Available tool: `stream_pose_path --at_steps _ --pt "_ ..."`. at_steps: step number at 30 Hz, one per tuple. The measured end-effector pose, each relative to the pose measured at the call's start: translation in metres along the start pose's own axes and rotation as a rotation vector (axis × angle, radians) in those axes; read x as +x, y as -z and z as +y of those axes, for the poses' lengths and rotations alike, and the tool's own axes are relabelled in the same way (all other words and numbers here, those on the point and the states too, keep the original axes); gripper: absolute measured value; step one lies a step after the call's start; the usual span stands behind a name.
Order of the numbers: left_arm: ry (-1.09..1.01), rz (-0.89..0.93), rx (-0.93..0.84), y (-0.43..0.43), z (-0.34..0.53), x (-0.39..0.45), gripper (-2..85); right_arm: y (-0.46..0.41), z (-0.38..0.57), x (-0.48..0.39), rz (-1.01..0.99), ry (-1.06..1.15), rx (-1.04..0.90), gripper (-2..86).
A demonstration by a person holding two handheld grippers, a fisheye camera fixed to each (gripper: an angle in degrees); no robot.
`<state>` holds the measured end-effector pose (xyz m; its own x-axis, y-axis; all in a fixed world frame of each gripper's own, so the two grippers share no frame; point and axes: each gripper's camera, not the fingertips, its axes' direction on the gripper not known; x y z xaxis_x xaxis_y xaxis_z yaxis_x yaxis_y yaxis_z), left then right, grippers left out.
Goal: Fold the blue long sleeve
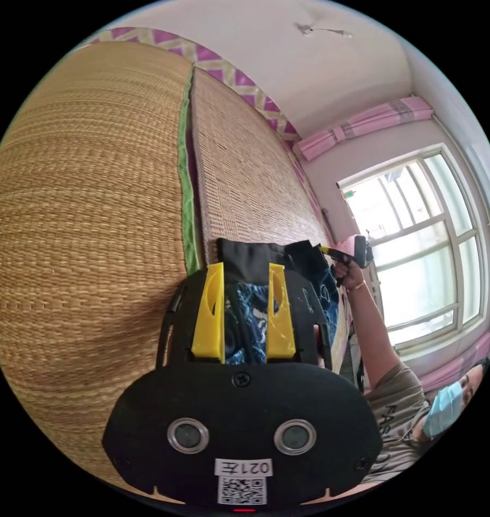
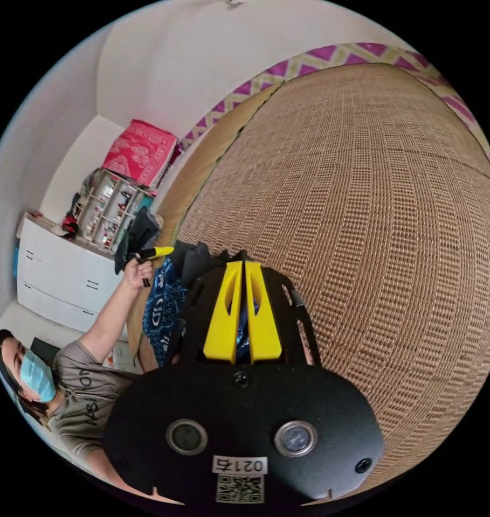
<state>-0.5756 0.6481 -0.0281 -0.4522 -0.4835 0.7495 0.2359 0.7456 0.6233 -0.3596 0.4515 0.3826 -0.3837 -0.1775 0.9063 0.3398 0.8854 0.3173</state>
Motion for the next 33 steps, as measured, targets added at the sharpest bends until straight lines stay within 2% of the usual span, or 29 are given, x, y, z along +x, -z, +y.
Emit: stream_pose_path --at_steps 5,9,11,13,17,22,25,29,33 --pt "0.011 -0.026 0.009 0.017 -0.001 -0.004 8.6 0.042 0.007 0.018 -0.044 -0.073 0.080 -0.8" --pt "0.005 -0.167 -0.036 0.024 -0.002 0.007 1.0 0.067 0.007 0.013 -0.053 -0.082 0.094 -0.8" --pt "-0.002 -0.161 -0.053 0.035 -0.003 0.013 -0.2 0.089 0.008 -0.005 -0.083 -0.072 0.123 -0.9" --pt "-0.049 -0.072 0.064 0.080 0.008 0.036 -0.7 0.116 0.012 -0.030 -0.110 -0.031 0.151 -0.9" --pt "-0.220 0.065 0.140 0.160 0.044 0.100 -0.9 0.205 0.055 -0.114 -0.192 0.155 0.209 -0.9" --pt "-0.564 0.202 0.190 0.274 0.190 0.210 -1.0 0.303 0.182 -0.200 -0.268 0.341 0.239 -0.9" --pt "-0.663 0.255 0.160 0.302 0.291 0.240 -1.0 0.339 0.280 -0.228 -0.329 0.382 0.250 -0.8" --pt "-0.680 0.317 0.089 0.301 0.395 0.247 -1.0 0.350 0.408 -0.237 -0.332 0.351 0.240 -0.8" --pt "-0.564 0.330 -0.080 0.257 0.476 0.217 -1.0 0.321 0.485 -0.226 -0.247 0.261 0.147 -0.6"
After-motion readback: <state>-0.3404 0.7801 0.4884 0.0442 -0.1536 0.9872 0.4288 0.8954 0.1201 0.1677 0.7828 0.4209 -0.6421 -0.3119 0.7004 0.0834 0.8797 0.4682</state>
